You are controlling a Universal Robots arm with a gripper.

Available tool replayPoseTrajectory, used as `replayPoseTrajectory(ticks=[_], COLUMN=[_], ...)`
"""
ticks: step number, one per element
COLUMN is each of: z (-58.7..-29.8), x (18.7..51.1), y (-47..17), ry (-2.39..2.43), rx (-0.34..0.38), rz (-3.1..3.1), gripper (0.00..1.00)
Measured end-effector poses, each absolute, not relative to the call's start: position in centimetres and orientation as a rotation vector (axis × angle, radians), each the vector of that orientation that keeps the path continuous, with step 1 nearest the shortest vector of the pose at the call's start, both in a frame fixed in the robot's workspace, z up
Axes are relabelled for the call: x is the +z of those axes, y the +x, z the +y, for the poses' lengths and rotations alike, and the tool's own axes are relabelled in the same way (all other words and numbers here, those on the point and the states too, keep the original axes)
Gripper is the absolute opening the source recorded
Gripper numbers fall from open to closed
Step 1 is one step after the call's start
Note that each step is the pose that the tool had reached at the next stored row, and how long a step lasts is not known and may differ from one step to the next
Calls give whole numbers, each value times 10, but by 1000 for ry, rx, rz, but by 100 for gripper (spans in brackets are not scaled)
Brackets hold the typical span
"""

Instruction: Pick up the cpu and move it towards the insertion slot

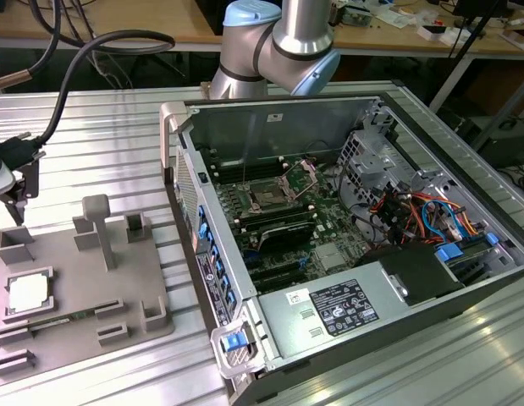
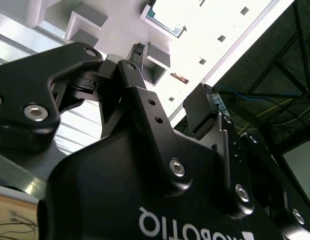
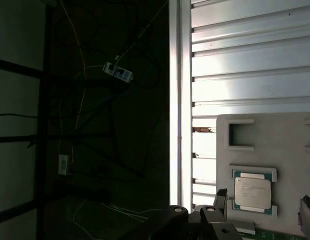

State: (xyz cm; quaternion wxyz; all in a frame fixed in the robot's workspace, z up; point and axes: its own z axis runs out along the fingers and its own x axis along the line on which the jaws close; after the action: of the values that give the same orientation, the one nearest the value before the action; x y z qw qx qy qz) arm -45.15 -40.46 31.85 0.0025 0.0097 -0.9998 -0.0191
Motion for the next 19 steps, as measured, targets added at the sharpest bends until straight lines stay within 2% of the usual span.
replayPoseTrajectory(ticks=[19], z=[-405], x=[312], y=[-452], ry=[30], rx=[-60], rz=[-3136], gripper=[60])
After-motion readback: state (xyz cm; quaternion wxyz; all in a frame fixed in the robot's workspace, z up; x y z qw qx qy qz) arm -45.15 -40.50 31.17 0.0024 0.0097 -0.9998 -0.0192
